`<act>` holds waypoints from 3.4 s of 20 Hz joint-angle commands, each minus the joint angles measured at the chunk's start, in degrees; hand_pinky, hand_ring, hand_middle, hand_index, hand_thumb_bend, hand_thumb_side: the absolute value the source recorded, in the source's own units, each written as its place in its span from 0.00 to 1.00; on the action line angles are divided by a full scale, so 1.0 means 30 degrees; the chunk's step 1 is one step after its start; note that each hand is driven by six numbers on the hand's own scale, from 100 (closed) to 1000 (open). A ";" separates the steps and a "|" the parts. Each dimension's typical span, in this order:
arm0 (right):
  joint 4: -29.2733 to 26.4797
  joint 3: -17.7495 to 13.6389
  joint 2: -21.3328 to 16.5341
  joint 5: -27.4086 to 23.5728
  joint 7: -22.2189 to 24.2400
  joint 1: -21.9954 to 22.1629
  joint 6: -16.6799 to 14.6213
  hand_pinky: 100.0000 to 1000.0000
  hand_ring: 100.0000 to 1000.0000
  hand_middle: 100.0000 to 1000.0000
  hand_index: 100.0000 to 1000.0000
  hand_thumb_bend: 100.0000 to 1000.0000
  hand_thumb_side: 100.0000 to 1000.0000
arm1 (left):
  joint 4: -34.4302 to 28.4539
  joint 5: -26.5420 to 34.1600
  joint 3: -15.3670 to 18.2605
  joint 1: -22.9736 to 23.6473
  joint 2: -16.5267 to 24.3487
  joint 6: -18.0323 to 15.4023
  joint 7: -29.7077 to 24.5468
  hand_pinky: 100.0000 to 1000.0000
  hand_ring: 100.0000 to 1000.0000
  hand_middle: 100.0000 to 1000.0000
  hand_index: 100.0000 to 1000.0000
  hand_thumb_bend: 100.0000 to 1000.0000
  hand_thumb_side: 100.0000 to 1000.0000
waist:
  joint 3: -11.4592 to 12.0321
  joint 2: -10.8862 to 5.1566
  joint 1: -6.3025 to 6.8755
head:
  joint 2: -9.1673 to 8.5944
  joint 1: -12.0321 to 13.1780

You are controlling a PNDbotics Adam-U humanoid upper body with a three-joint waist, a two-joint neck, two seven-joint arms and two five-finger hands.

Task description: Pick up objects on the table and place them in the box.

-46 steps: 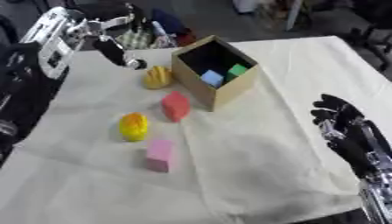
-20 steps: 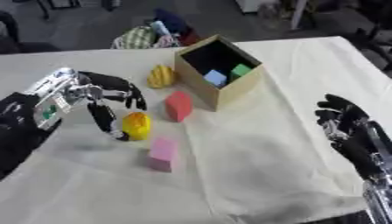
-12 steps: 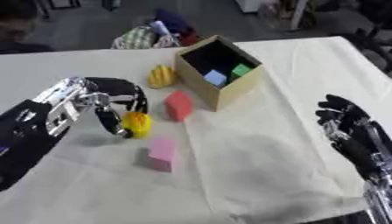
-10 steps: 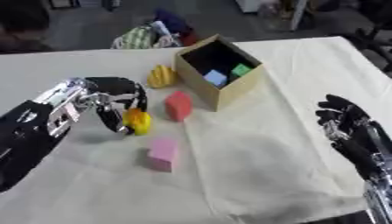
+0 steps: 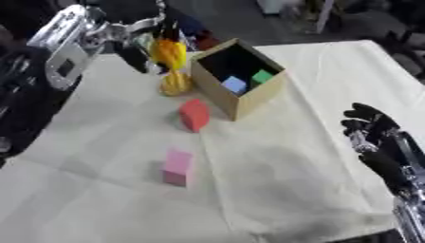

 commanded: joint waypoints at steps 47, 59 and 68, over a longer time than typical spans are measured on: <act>-0.0098 -0.0035 -0.0195 0.0024 0.0184 -0.0272 -0.0078 0.75 0.76 0.75 0.87 0.00 0.37 | 0.4388 -0.0688 -0.0243 -0.0722 -0.0924 -0.5183 -0.7439 0.78 0.74 0.78 0.87 0.56 0.10 | -0.0210 -0.0210 0.0213 | -0.0055 0.0084; -0.0111 -0.0017 -0.0075 -0.0004 0.0216 -0.0352 -0.0081 0.75 0.76 0.75 0.87 0.00 0.37 | 0.5918 -0.1830 -0.0644 -0.0214 -0.2295 -0.6019 -0.7328 0.79 0.76 0.80 0.87 0.52 0.07 | -0.0441 -0.0114 0.0092 | -0.0055 0.0300; -0.0110 0.0003 0.0012 -0.0055 0.0273 -0.0410 -0.0075 0.75 0.76 0.75 0.87 0.00 0.37 | 0.7319 -0.3290 -0.0250 -0.0084 -0.3255 -0.6139 -0.6540 0.75 0.70 0.72 0.80 0.46 0.01 | -0.0619 0.0021 -0.0003 | -0.0055 0.0472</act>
